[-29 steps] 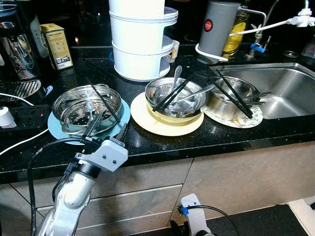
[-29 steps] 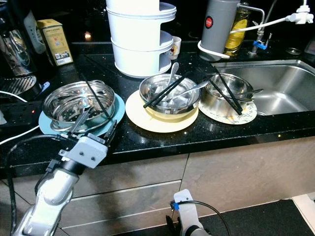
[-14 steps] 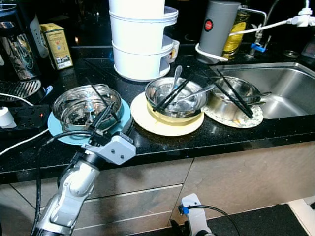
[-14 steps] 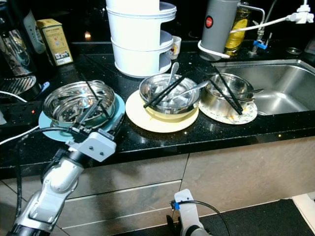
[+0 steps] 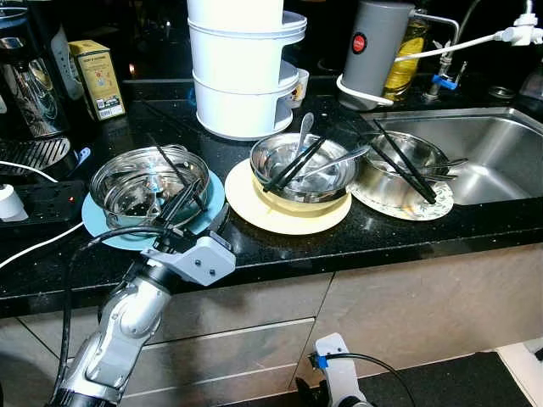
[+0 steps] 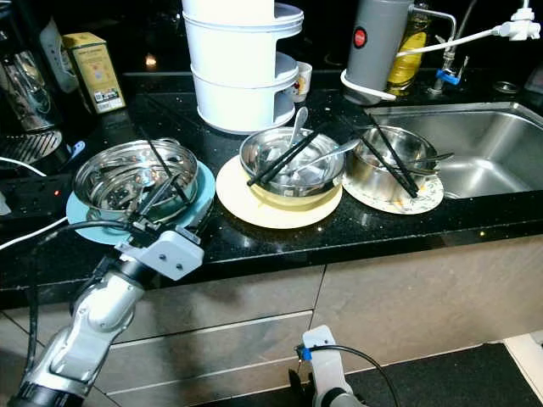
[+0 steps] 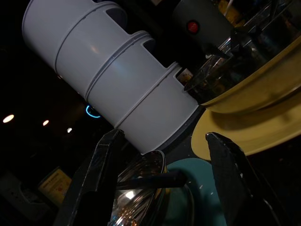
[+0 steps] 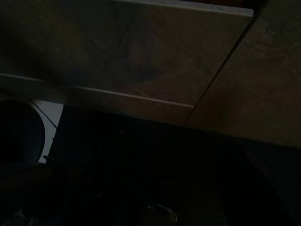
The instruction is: Kitchen organization
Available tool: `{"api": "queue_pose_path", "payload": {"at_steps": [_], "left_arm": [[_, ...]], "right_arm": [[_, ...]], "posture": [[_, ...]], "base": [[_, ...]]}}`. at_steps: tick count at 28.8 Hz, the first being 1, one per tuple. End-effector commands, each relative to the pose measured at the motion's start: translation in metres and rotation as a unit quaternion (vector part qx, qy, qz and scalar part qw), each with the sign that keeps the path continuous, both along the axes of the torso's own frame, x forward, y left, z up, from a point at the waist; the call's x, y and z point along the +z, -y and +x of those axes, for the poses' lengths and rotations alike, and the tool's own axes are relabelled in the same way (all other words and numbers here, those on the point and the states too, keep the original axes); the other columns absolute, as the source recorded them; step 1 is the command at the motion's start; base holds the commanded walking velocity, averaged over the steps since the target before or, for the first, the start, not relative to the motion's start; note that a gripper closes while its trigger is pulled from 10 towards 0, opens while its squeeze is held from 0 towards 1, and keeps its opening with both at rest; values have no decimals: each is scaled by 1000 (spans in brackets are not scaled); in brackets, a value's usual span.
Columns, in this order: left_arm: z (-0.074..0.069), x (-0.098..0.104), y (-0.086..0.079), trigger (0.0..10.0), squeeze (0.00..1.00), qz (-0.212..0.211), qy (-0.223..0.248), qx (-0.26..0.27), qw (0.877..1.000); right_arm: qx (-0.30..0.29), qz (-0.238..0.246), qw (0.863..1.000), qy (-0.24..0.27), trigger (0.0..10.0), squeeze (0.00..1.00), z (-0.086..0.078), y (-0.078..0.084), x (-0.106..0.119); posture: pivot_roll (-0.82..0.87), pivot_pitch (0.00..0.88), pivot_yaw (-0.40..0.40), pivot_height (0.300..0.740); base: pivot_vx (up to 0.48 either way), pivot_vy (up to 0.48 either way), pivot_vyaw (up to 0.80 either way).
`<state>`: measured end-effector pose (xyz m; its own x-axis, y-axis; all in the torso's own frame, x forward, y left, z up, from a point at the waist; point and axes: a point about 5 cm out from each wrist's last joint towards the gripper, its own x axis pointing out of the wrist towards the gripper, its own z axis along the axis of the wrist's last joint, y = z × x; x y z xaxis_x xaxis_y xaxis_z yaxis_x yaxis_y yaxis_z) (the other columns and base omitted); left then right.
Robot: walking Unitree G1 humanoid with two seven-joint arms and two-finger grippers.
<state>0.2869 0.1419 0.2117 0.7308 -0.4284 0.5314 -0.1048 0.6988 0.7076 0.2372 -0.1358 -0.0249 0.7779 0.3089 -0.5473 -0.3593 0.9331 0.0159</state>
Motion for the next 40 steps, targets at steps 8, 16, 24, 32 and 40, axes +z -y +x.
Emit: {"api": "queue_pose_path", "payload": {"at_steps": [8, 16, 24, 32, 40], "left_arm": [[1, -1, 0, 8196, 0, 25, 10, -1, 1000], [3, -4, 2, 10000, 0, 39, 7, 1, 999], [3, -6, -1, 10000, 0, 68, 11, 16, 997], [5, -5, -2, 10000, 0, 67, 16, 20, 997], [3, -6, -1, 0, 0, 76, 19, 17, 997]], "right_arm": [[-4, 4, 1000, -3, 10000, 0, -1, -1, -1], [-4, 4, 1000, -5, 10000, 0, -2, -2, -2], [-3, 4, 1000, -6, 10000, 0, -2, -2, -2], [-2, 4, 1000, -7, 10000, 0, -3, -2, -3], [-3, 4, 1000, -8, 10000, 0, -4, -2, -4]], "posture": [[-56, 137, -38, 740], [-56, 136, -38, 740], [-56, 136, -38, 740], [-54, 128, -37, 740], [-56, 124, -35, 740]], "base": [[0, 0, 0], [0, 0, 0], [0, 0, 0], [0, 0, 0], [0, 0, 0]]}}
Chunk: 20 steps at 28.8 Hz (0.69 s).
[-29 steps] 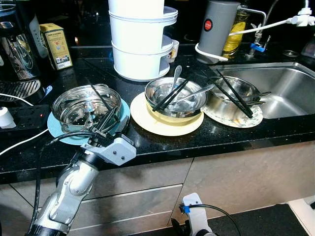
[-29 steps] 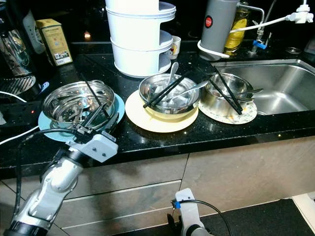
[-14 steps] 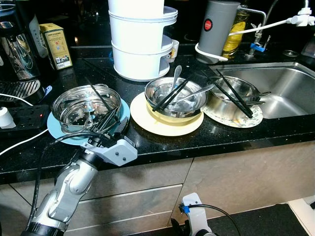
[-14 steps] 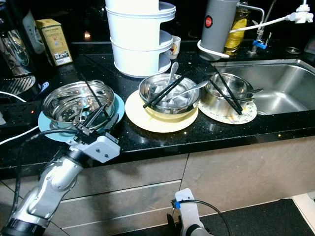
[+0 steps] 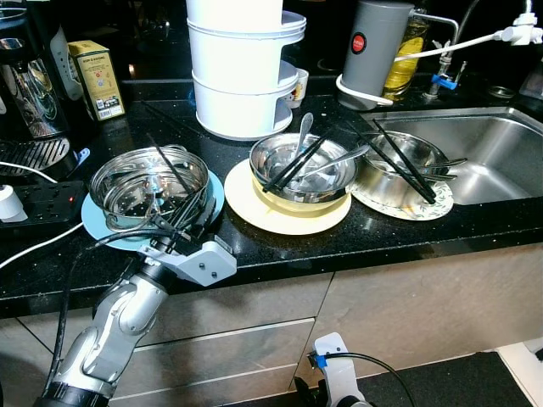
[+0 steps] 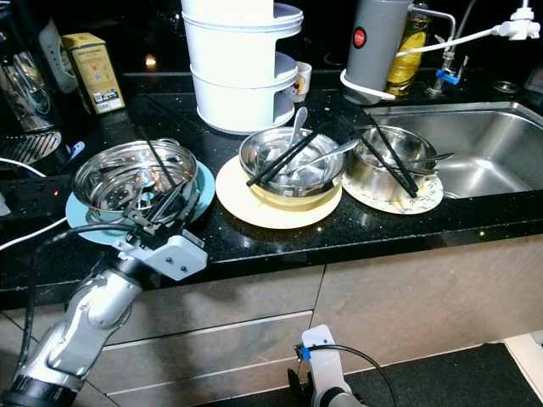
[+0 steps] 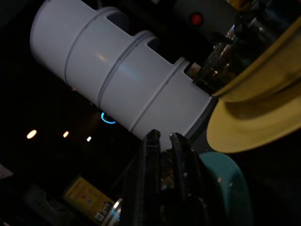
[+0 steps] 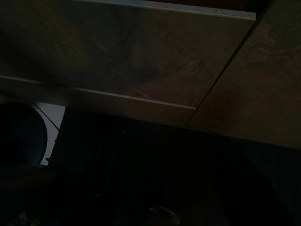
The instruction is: Kitchen organization
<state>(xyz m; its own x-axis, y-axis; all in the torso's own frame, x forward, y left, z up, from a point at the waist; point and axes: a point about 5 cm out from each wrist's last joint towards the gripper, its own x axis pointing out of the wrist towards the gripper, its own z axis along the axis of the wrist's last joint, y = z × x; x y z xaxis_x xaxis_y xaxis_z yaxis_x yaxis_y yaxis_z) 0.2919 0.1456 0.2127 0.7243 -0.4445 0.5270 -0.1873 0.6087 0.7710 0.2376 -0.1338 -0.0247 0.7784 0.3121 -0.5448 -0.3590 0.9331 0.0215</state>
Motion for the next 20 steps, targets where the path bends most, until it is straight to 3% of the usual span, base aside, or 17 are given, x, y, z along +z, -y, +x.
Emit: {"api": "queue_pose_path", "payload": {"at_steps": [1, 10, 14, 20], "left_arm": [[-2, -7, 3, 0, 0, 21, -11, -10, 1000], [-2, -5, 2, 0, 0, 24, 0, -8, 1000], [-6, 7, 1, 0, 0, 18, 41, -6, 999], [-15, 67, 1, 0, 0, -24, 146, -12, 989]], "right_arm": [[-3, 1, 1000, -8, 10000, 0, -5, 0, -4], [-4, 2, 1000, -8, 10000, 0, -4, 0, -4], [-5, 2, 1000, -8, 10000, 0, -5, 0, -4], [-6, 5, 1000, -6, 10000, 0, -5, 1, -3]], "posture": [[-55, 126, -35, 740], [-54, 128, -36, 740], [-56, 131, -34, 740], [-55, 133, -39, 740]], "base": [[0, 0, 0], [0, 0, 0], [0, 0, 0], [0, 0, 0]]}}
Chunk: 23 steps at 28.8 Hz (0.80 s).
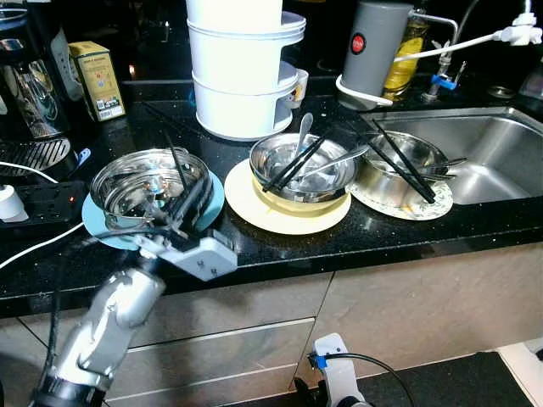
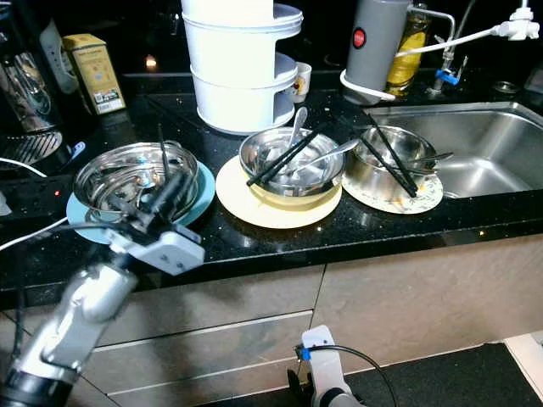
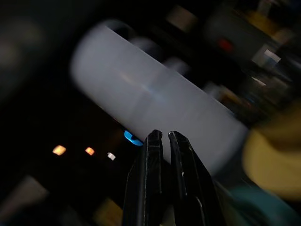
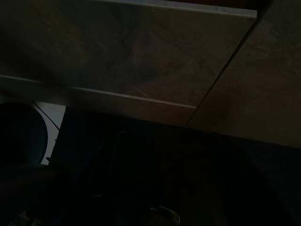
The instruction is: Kitchen organization
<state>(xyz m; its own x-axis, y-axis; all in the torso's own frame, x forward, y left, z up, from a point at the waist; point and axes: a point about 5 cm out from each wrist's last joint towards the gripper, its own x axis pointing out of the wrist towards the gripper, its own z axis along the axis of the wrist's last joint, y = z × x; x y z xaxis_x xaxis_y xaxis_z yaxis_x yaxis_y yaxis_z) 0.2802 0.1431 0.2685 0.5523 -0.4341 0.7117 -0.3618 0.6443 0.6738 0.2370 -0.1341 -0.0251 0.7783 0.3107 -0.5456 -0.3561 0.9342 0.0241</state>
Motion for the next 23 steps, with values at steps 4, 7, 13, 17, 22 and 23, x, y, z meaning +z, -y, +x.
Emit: {"api": "queue_pose_path", "payload": {"at_steps": [4, 7, 13, 17, 22, 23], "left_arm": [[-4, 28, 0, 0, 0, -9, 42, -6, 999], [-5, 40, 1, 0, 0, -17, 60, -13, 998], [4, 45, -13, 0, 0, -185, -9, -56, 981], [12, 54, -33, 0, 0, -392, -75, -150, 905], [11, 71, -48, 0, 0, -451, -67, -218, 863], [11, 71, -48, 0, 0, -451, -67, -218, 863]], "right_arm": [[-1, 6, 1000, -5, 10000, 0, -4, 0, -3], [0, 9, 1000, -4, 10000, 0, -4, -1, -2], [-2, 15, 1000, 1, 10000, 0, -3, -3, -1], [-3, 18, 1000, 3, 10000, 0, -3, -3, 0], [-2, 24, 1000, 6, 10000, 0, -3, -3, 0], [-2, 24, 1000, 6, 10000, 0, -3, -3, 0]], "posture": [[-49, 133, -41, 740], [-49, 133, -40, 740], [-54, 133, -35, 740], [-52, 134, -35, 740], [-51, 135, -37, 740], [-51, 135, -37, 740]], "base": [[0, 0, 0], [0, 0, 0], [0, 0, 0], [0, 0, 0], [0, 0, 0], [0, 0, 0]]}}
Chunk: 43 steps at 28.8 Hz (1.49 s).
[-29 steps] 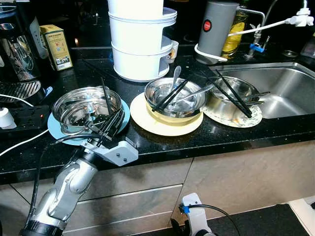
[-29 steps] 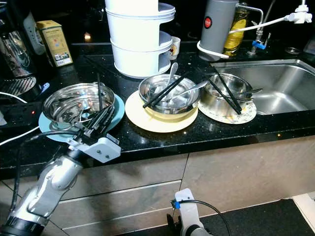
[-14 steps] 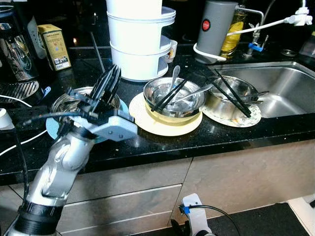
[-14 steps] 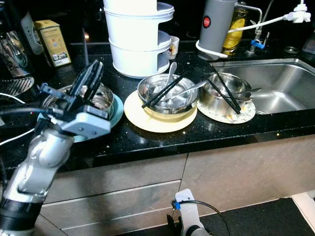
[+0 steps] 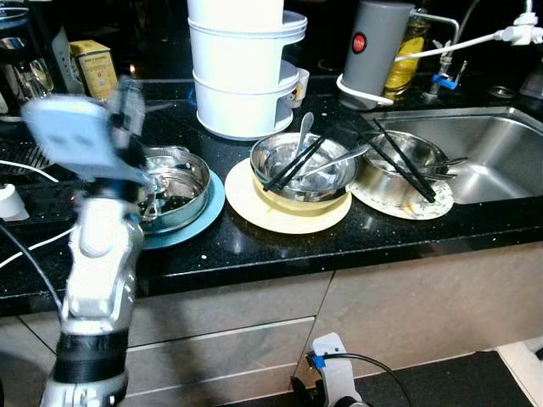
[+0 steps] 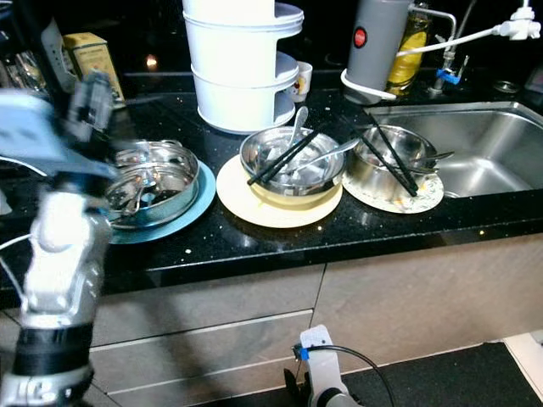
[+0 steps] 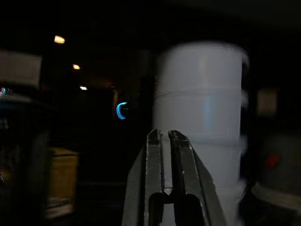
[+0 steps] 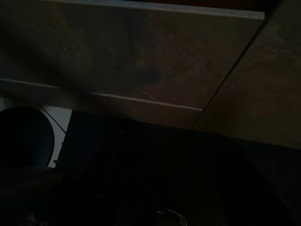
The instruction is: Kitchen organization
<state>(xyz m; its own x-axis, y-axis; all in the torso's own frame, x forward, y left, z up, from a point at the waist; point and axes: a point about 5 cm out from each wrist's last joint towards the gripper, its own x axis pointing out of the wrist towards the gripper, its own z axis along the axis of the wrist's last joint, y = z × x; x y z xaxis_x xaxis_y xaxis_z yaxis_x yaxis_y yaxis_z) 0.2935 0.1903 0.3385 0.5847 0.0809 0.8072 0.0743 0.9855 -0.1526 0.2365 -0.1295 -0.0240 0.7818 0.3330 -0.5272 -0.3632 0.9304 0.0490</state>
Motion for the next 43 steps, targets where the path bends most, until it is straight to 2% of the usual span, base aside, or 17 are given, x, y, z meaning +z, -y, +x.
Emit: {"api": "queue_pose_path", "payload": {"at_steps": [1, 5, 8, 9, 12, 13, 14, 15, 16, 20, 21, 24, 26, 27, 33, 35, 43], "left_arm": [[-3, 3, -2, 0, 0, 0, 7, -6, 1000], [-3, 10, -10, 0, 0, -8, 7, -22, 1000], [-1, 11, -10, 0, 0, -16, -5, -72, 997], [-1, 10, -7, 0, 0, -8, -18, -114, 993], [-1, 9, -5, 0, 0, -1, -25, -135, 991], [0, 6, -2, 0, 0, -3, -37, -162, 986], [0, 6, -2, 0, 0, -3, -37, -162, 986], [0, 5, -1, 0, 0, -7, -43, -178, 983], [1, 5, 0, 0, 0, -15, -44, -185, 982], [1, 6, -1, 0, 0, -32, -47, -204, 977], [1, 6, -1, 0, 0, -32, -47, -204, 977], [-1, 8, -3, 0, 0, -58, -43, -228, 971], [-2, 8, -3, 0, 0, -63, -42, -234, 969], [-3, 9, -2, 0, 0, -61, -41, -239, 968], [-3, 10, 0, 0, 0, -59, -41, -248, 966], [-4, 10, 4, 0, 0, -67, -39, -270, 960], [-9, 12, 12, 0, 0, -65, -40, -330, 941]], "right_arm": [[-5, 9, 1000, 1, 10000, 0, -2, 1, -1], [-4, 34, 999, 24, 10000, 0, 2, -3, 7], [3, 84, 995, 59, 10000, 0, 8, -11, 22], [56, 132, 986, 90, 10000, 0, 10, -24, 40], [108, 159, 975, 110, 10000, 0, 8, -34, 53], [179, 208, 953, 124, 10000, 0, 4, -47, 76], [179, 208, 953, 124, 10000, 0, 4, -47, 76], [232, 248, 931, 130, 10000, 0, 0, -55, 95], [252, 266, 921, 133, 10000, 0, -1, -57, 105], [299, 316, 890, 141, 10000, 0, -4, -61, 134], [299, 316, 890, 141, 10000, 0, -4, -61, 134], [333, 389, 840, 180, 10000, 0, -3, -65, 182], [338, 402, 829, 190, 10000, 0, -2, -65, 192], [323, 421, 812, 243, 10000, 0, 5, -65, 219], [287, 421, 805, 304, 10000, 0, 18, -64, 247], [252, 358, 818, 373, 10000, 0, 33, -63, 271], [231, 258, 807, 478, 10000, 0, 40, -57, 314]], "posture": [[-51, 135, -37, 740], [-50, 133, -38, 740], [-50, 133, -38, 740], [-50, 133, -38, 740], [-50, 133, -38, 740], [-50, 133, -38, 740], [-50, 133, -38, 740], [-50, 133, -38, 740], [-55, 137, -32, 740], [-56, 138, -34, 740], [-56, 138, -34, 740], [-56, 137, -37, 740], [-56, 137, -37, 740], [-55, 135, -38, 740], [-55, 135, -38, 740], [-56, 130, -36, 740], [-59, 125, -36, 740]], "base": [[0, 0, 0], [0, 0, 0], [0, 0, 0], [0, 0, 0], [0, 0, 0], [0, 0, 0], [0, 0, 0], [0, 0, 0], [0, 0, 0], [0, 0, 0], [0, 0, 0], [0, 0, 0], [0, 0, 0], [0, 0, 0], [0, 0, 0], [0, 0, 0], [0, 0, 0]]}}
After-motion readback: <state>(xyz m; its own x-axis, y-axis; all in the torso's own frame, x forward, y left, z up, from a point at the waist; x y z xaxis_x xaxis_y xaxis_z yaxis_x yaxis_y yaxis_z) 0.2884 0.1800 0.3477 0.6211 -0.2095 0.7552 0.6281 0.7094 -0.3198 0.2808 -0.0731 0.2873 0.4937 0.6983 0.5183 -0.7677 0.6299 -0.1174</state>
